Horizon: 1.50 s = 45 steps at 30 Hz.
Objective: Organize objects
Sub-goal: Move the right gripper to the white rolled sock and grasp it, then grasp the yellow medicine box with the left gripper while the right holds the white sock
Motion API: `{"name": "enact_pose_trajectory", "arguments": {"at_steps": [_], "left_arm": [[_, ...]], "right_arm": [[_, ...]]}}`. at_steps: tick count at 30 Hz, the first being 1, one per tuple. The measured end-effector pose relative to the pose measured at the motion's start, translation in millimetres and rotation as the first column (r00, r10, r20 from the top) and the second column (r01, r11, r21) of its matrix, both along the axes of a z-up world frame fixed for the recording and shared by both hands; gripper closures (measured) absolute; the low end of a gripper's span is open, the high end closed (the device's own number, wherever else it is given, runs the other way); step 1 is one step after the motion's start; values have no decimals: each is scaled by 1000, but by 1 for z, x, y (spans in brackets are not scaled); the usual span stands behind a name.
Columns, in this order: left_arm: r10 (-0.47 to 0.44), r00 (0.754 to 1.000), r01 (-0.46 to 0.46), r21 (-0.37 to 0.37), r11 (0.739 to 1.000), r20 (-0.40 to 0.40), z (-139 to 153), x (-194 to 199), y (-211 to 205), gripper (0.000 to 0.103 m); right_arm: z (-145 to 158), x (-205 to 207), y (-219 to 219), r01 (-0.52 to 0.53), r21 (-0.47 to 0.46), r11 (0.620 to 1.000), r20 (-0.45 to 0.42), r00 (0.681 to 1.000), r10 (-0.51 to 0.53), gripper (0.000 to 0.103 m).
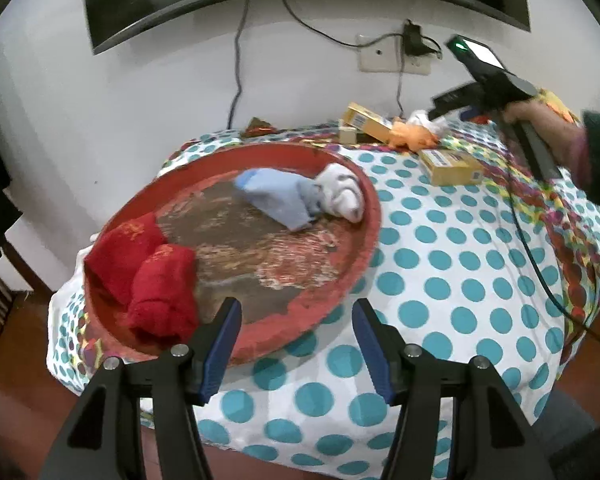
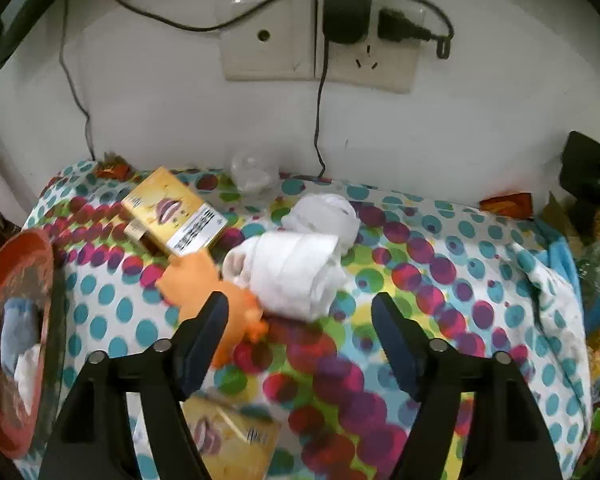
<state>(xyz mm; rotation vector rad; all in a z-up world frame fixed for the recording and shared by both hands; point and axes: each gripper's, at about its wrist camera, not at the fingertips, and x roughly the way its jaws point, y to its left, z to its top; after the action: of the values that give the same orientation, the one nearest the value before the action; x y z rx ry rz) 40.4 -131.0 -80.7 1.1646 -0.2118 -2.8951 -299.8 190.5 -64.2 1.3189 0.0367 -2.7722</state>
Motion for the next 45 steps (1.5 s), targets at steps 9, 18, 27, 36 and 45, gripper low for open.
{"name": "enact_pose_trajectory", "arguments": {"at_steps": [9,18,27,36,45], "left_arm": [[-114,993,115,-33,993,24,-2,-15,38,44],[-186,981,186,4,983,47,4,-57,65,44],[-319,946,320,-5,947,58,7,-101,99,44],[-581,809,565,152,811,92,27,-156,124,29],[-683,690,695,47,718,240,17,-210,170,19]], "right_arm": [[-31,-42,27,6,-71,997,28,1000,-4,29],[-52,-60,46,-11,-142,990,50,999,18,60],[-26,-15,80,-46,-158,986,-48,998,39,64],[-31,65,149,-31,-222,975,-21,999,27,64],[-50,92,178,-7,-332,943,-5,1000,6,64]]}}
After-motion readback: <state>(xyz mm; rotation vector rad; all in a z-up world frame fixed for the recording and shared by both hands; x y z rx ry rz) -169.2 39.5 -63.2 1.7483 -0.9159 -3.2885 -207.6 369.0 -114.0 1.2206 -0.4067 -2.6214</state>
